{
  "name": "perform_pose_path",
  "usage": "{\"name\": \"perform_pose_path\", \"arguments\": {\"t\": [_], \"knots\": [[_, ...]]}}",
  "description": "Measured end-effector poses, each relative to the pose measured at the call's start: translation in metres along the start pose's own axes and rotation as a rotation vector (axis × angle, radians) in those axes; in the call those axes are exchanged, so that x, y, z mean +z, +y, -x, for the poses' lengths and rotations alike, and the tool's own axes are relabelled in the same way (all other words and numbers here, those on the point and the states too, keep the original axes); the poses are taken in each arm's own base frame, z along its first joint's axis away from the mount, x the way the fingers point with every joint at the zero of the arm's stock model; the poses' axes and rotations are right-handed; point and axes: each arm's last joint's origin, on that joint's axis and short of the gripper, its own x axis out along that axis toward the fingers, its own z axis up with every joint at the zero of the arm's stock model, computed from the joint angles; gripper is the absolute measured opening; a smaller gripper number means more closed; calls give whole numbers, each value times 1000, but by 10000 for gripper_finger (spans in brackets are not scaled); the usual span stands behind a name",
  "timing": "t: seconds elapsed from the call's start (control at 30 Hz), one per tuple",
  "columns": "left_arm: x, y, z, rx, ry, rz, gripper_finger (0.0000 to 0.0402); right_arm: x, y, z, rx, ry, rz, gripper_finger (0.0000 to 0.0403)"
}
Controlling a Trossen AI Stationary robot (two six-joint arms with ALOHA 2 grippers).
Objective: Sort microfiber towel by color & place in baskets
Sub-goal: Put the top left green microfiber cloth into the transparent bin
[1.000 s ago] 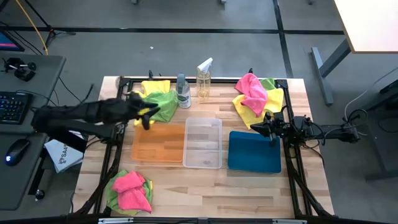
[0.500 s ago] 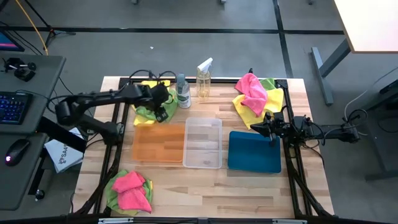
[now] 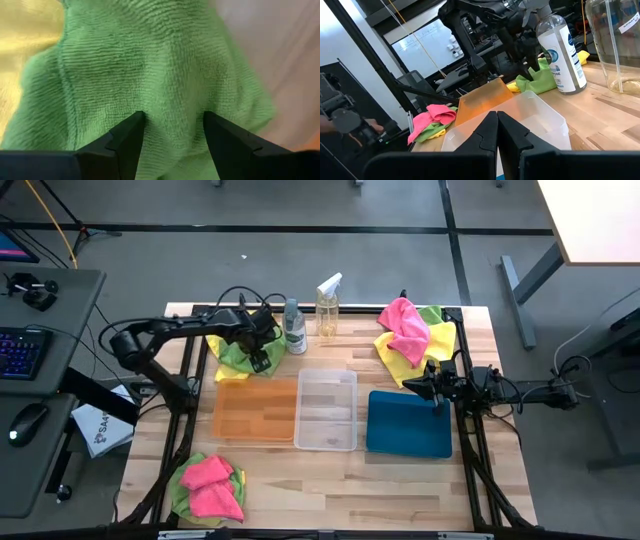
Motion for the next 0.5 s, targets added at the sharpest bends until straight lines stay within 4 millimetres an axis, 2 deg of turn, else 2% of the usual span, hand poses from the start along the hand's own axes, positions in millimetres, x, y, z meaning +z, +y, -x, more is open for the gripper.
{"name": "perform_pose_path", "arguments": {"t": [0.1, 0.17, 0.23, 0.33, 0.5], "knots": [[0, 0, -3, 22, 18, -22, 149, 0, 0, 0, 0, 0, 0, 0], [-1, -3, 3, 28, 3, -32, 87, 0, 0, 0, 0, 0, 0, 0], [-3, -5, 17, 29, -23, -31, 25, 0, 0, 0, 0, 0, 0, 0], [-9, -7, 52, 23, -78, 4, 10, 0, 0, 0, 0, 0, 0, 0], [-32, -13, 134, -31, -223, 37, 1, 0, 0, 0, 0, 0, 0, 0]]}}
